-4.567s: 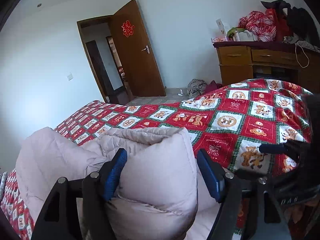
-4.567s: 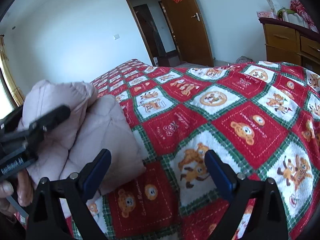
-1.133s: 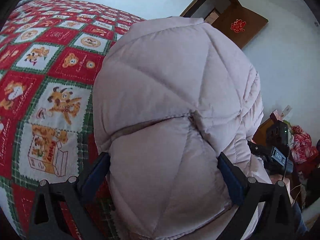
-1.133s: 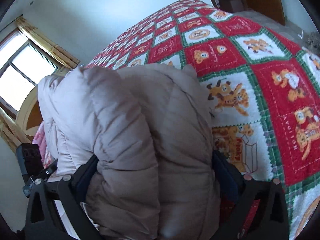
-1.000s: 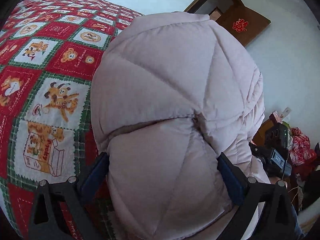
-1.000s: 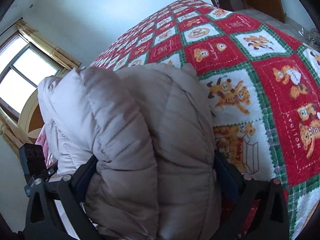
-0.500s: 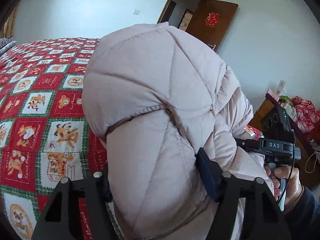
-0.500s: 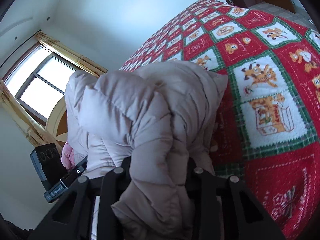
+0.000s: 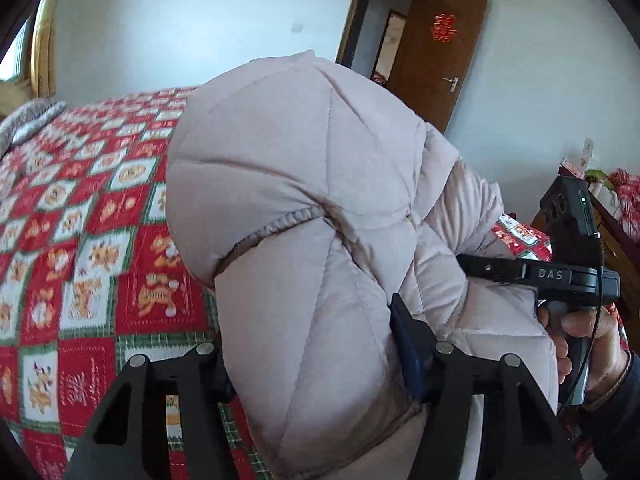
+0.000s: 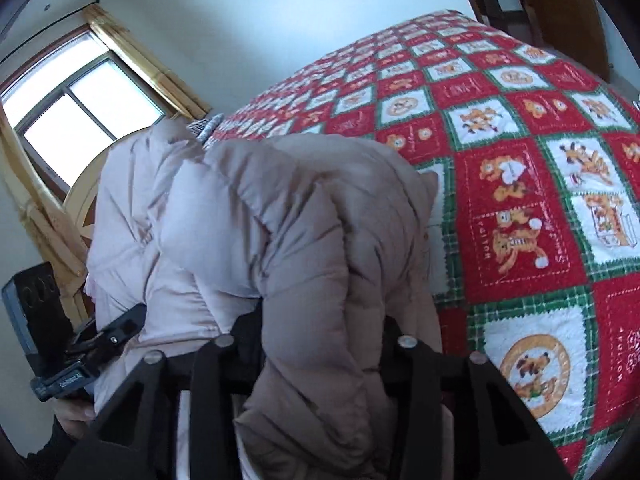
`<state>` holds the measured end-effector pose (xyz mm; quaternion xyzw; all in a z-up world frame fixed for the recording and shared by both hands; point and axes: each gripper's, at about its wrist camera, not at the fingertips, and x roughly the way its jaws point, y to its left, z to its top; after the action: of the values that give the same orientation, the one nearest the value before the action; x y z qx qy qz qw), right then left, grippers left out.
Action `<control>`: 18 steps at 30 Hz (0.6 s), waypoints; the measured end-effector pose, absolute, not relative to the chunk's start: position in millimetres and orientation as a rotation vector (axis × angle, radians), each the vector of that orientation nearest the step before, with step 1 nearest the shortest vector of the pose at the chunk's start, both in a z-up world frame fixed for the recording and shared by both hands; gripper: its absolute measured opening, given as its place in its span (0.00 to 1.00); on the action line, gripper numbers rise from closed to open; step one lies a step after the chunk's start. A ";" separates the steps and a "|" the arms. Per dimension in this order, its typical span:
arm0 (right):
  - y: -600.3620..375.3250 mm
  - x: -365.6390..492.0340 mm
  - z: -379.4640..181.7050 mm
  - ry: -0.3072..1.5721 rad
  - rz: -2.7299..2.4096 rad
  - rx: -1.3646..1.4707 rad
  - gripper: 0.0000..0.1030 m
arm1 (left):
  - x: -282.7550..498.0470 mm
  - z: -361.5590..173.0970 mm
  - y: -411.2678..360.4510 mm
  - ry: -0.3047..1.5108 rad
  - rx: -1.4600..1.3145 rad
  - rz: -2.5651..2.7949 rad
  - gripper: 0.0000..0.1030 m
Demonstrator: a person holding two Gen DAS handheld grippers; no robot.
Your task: Fold large clothes
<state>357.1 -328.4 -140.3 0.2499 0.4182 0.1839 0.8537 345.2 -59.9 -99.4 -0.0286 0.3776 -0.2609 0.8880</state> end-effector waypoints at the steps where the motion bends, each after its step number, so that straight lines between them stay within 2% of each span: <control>1: -330.1 359.6 -143.6 0.880 0.360 0.519 0.68 | 348.3 -107.5 -52.8 0.797 -0.098 -0.547 0.62; 2: -331.6 359.6 -144.0 0.866 0.307 0.483 0.87 | 350.1 -112.3 -46.6 0.800 -0.135 -0.557 0.64; 4: -332.9 363.0 -144.6 0.870 0.294 0.431 0.96 | 349.4 -116.0 -43.1 0.794 -0.149 -0.560 0.72; 5: -335.2 366.8 -147.1 0.884 0.317 0.430 0.96 | 350.3 -118.1 -43.3 0.790 -0.139 -0.547 0.80; 7: -345.8 374.9 -155.5 0.920 0.376 0.478 0.96 | 350.1 -121.6 -41.2 0.786 -0.144 -0.544 0.85; 9: -357.2 384.9 -171.8 0.968 0.460 0.573 0.96 | 356.2 -127.9 -39.1 0.790 -0.155 -0.537 0.96; 12: -364.4 399.4 -189.6 0.992 0.558 0.639 0.97 | 360.4 -134.4 -35.8 0.807 -0.200 -0.542 0.99; 13: -364.6 402.3 -191.8 0.984 0.574 0.648 0.96 | 360.6 -133.8 -36.1 0.814 -0.219 -0.545 0.99; 16: -354.6 408.9 -200.4 0.995 0.743 0.772 0.61 | 361.4 -132.7 -44.8 0.813 -0.197 -0.564 0.99; 17: -352.8 408.2 -201.1 0.985 0.762 0.789 0.54 | 357.7 -128.0 -48.2 0.803 -0.177 -0.569 0.98; 18: -351.6 405.5 -200.0 0.973 0.769 0.793 0.51 | 353.7 -122.5 -50.9 0.787 -0.154 -0.572 0.92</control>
<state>405.5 -351.6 -200.0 0.3615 0.4437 0.3509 0.7412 353.7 -50.9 -122.5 -0.0738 0.3777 -0.2745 0.8812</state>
